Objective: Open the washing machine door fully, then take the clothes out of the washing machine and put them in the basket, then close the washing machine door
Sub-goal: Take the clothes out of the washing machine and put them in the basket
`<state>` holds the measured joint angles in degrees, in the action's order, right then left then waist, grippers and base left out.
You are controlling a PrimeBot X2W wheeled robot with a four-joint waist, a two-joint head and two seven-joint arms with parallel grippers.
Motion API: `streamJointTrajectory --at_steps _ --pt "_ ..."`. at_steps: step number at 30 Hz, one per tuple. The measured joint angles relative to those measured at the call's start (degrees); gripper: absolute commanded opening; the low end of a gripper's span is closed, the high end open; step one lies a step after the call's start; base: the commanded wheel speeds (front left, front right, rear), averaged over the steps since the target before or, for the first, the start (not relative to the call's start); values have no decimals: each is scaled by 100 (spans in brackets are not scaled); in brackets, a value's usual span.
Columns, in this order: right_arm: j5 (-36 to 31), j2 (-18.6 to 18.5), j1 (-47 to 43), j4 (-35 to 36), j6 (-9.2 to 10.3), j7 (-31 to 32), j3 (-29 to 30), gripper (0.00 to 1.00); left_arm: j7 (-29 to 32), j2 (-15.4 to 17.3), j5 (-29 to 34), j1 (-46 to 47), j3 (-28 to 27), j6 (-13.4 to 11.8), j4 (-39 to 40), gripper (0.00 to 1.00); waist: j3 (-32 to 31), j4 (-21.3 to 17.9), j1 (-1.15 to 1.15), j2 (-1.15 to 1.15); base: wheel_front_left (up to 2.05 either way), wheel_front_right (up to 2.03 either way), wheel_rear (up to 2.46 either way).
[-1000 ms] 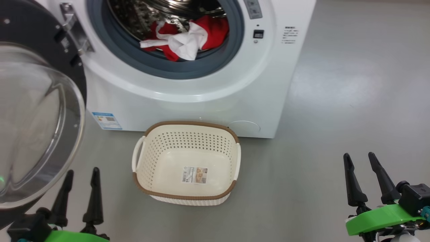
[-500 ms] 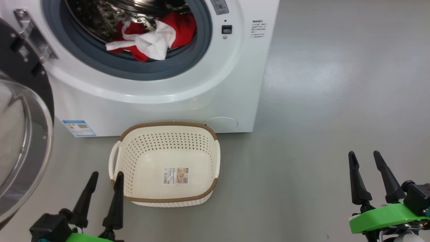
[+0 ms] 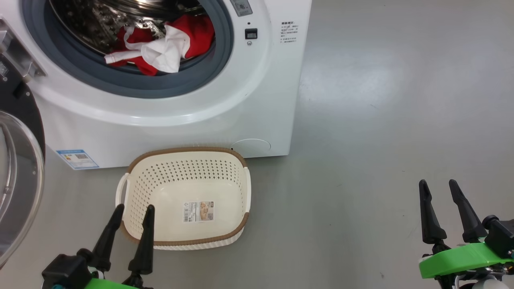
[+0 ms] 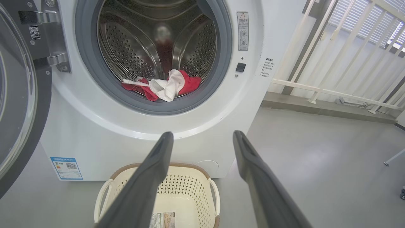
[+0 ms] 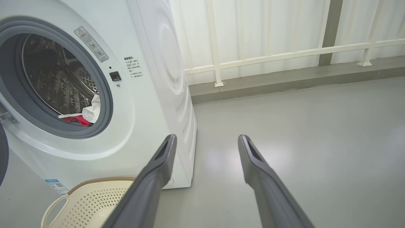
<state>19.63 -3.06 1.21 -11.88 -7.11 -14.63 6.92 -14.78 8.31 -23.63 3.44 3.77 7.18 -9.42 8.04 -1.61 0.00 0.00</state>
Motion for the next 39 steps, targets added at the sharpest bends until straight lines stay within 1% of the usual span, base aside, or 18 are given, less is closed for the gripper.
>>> streamJointTrajectory --at_steps 9,26,31,39 --pt "0 12 -2 19 0 0 18 100 0 -12 143 3 -66 0 5 100 41 3 0 0 0 0 0" --pt "0 18 -1 20 0 0 15 100 0 -27 136 9 -124 0 4 100 63 33 0 0 1 -3 1" --pt "0 21 -1 21 0 0 9 100 0 -24 110 13 -100 0 4 100 84 47 0 0 54 -70 16" --pt "0 25 -1 18 0 0 -1 100 0 -10 76 35 -49 0 3 100 90 58 0 0 103 -124 21"
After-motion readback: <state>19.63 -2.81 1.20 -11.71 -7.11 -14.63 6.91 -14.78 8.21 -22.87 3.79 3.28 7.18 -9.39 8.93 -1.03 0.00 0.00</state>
